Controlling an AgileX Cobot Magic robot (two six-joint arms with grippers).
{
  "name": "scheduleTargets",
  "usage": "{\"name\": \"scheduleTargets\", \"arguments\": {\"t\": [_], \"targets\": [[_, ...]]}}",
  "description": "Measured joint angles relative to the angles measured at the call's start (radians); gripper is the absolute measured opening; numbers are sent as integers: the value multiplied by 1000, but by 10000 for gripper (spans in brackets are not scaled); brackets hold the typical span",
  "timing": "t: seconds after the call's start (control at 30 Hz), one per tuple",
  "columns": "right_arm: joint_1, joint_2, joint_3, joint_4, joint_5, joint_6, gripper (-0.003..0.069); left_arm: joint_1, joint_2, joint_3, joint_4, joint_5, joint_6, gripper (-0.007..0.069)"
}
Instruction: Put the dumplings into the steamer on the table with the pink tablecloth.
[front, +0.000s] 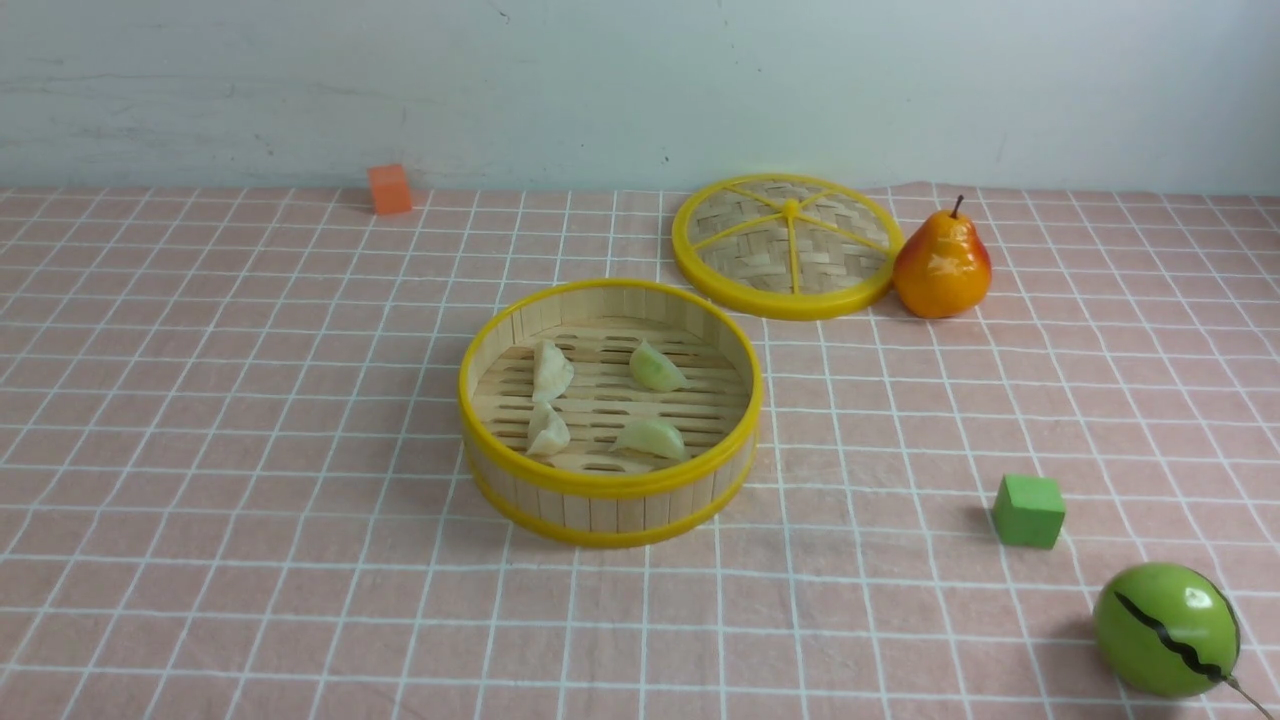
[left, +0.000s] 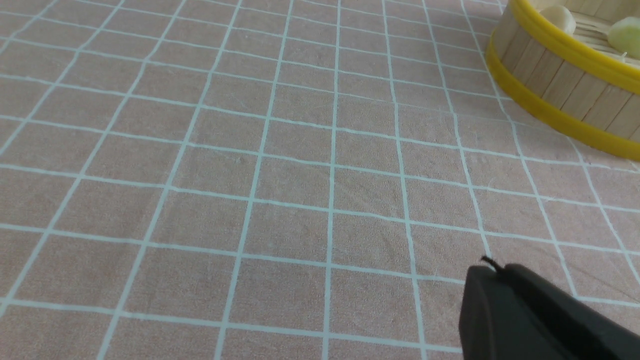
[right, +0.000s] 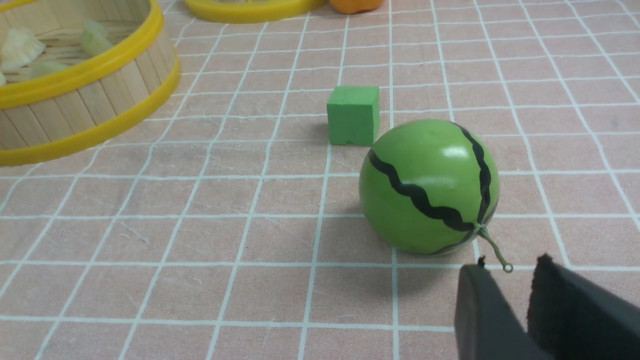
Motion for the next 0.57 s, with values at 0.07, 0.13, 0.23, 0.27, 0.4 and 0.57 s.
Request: {"name": "scheduleTargets", "arguments": {"t": [0.07, 0.13, 0.23, 0.27, 0.4, 0.57], "targets": [[0, 0, 0, 0, 0, 0, 158, 0, 0, 0, 0, 0, 0, 11], [0, 0, 0, 0, 0, 0, 164, 0, 0, 0, 0, 0, 0, 16], [0, 0, 0, 0, 0, 0, 169, 0, 0, 0, 0, 0, 0, 18], [0, 0, 0, 0, 0, 0, 170, 0, 0, 0, 0, 0, 0, 17], [0, 0, 0, -1, 0, 0, 178, 0, 0, 0, 0, 0, 0, 21], [0, 0, 0, -1, 0, 0, 183, 0, 0, 0, 0, 0, 0, 27]]}}
